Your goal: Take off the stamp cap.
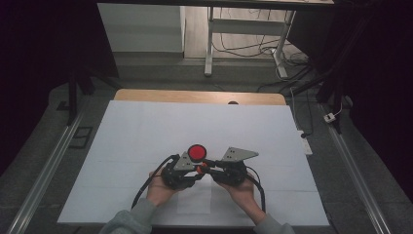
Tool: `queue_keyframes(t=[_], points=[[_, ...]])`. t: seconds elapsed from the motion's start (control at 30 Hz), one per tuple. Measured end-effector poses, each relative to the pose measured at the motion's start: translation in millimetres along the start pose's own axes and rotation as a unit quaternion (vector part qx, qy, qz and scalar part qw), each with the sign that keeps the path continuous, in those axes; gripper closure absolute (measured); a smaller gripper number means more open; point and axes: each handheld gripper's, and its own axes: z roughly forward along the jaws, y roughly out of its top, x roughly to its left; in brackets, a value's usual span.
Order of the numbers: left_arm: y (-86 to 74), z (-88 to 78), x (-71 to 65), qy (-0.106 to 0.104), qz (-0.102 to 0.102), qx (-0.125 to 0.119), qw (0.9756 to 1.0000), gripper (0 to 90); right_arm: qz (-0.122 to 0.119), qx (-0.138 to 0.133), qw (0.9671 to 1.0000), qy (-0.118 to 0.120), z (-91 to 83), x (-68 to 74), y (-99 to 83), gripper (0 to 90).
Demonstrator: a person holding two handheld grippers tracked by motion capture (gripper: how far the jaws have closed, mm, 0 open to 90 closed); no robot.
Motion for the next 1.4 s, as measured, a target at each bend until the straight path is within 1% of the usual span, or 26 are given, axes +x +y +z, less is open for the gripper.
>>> queue_keyframes(t=[0.03,0.07,0.1,0.13,0.17,0.2,0.23,0.27,0.3,0.33,0.37,0.4,0.43,0.47,0.53,0.57,0.6,0.67,0.7,0.73,0.77,0.8,0.9,0.97,1.13,1.4], points=[[-1.0,0.6,-0.1,0.006,0.008,0.010,0.9999,73.0,0.000,0.001,1.0000,-0.001,0.1,-0.2,-0.1,73.2],[-6.0,3.9,0.2,0.010,0.009,0.019,0.9997,89.6,0.011,-0.022,0.9996,-0.011,-5.9,-2.9,1.9,73.2],[-6.0,3.9,0.2,0.010,0.009,0.019,0.9997,89.6,0.011,-0.022,0.9996,-0.011,-5.9,-2.9,1.9,73.2],[-7.5,3.7,1.7,-0.013,-0.015,0.002,0.9998,89.6,0.007,-0.029,0.9993,-0.020,-13.4,-5.6,7.0,73.2],[-5.9,2.1,1.2,-0.014,-0.016,-0.004,0.9998,89.5,-0.007,-0.025,0.9994,-0.024,-15.0,-4.3,8.7,73.3],[-2.9,0.4,-1.2,-0.001,0.003,-0.004,1.0000,89.3,-0.010,-0.025,0.9994,-0.021,-15.7,-3.4,9.5,73.2],[-0.5,-1.4,-2.4,0.006,0.007,-0.008,0.9999,89.2,-0.009,-0.024,0.9995,-0.017,-15.5,-3.2,9.7,73.2],[0.6,-3.0,-2.8,0.006,0.006,-0.018,0.9998,89.2,-0.009,-0.024,0.9995,-0.017,-15.5,-3.2,9.7,73.2],[1.1,-3.7,-3.1,0.009,0.008,-0.016,0.9998,86.5,-0.008,-0.023,0.9996,-0.016,-13.9,-2.9,9.2,73.2],[0.6,-2.6,-3.2,0.020,0.009,-0.009,0.9997,73.5,-0.006,-0.013,0.9999,-0.009,-11.1,-3.0,7.5,73.2],[0.6,-2.6,-3.2,0.020,0.009,-0.009,0.9997,66.7,-0.006,-0.013,0.9999,-0.009,-11.1,-3.0,7.5,73.2],[0.2,-1.9,-3.2,0.026,0.008,-0.008,0.9996,61.3,0.001,-0.005,1.0000,-0.002,-8.3,-4.0,5.8,73.2],[0.1,-1.8,-3.5,0.032,0.009,-0.011,0.9994,61.3,0.001,-0.005,1.0000,-0.002,-8.3,-4.0,5.8,73.2],[0.5,-1.9,-5.0,0.043,0.013,-0.018,0.9988,52.7,0.008,0.003,1.0000,-0.001,-6.6,-4.8,4.7,73.2],[1.2,-3.0,-6.7,0.054,0.024,-0.024,0.9980,52.4,0.010,0.003,0.9999,0.000,-5.9,-5.1,4.3,73.2],[1.4,-3.4,-7.8,0.058,0.034,-0.024,0.9974,52.4,0.013,0.009,0.9999,0.003,-5.4,-5.6,4.2,73.2],[1.5,-3.7,-9.3,0.060,0.045,-0.025,0.9969,52.7,0.016,0.013,0.9998,0.006,-4.6,-6.0,3.9,73.2],[2.2,-3.3,-11.1,0.060,0.056,-0.023,0.9963,54.7,0.021,0.018,0.9995,0.012,-2.7,-6.0,3.2,73.1],[2.3,-2.9,-11.6,0.060,0.057,-0.023,0.9963,56.8,0.022,0.020,0.9994,0.015,-1.6,-5.7,2.8,73.1],[2.4,-2.7,-12.1,0.059,0.060,-0.023,0.9962,56.8,0.022,0.020,0.9994,0.015,-1.6,-5.7,2.8,73.1],[2.5,-2.6,-12.6,0.063,0.062,-0.021,0.9959,57.9,0.024,0.019,0.9994,0.016,-0.9,-5.3,2.6,73.2],[2.4,-2.5,-12.7,0.066,0.066,-0.019,0.9955,61.1,0.028,0.022,0.9992,0.018,-0.8,-5.3,2.5,73.2],[2.3,-2.5,-12.7,0.066,0.068,-0.018,0.9953,62.2,0.031,0.020,0.9991,0.019,-0.6,-6.1,2.4,73.1],[2.3,-0.9,-14.0,0.066,0.074,-0.011,0.9950,63.4,0.034,0.022,0.9990,0.022,-1.0,-6.6,2.5,73.1],[2.7,1.6,-16.0,0.060,0.074,-0.006,0.9954,63.9,0.036,0.020,0.9990,0.020,-1.5,-6.4,2.6,73.2],[2.5,1.1,-13.6,0.049,0.057,-0.005,0.9971,64.6,0.037,0.019,0.9989,0.021,-1.4,-6.3,2.2,73.2]])
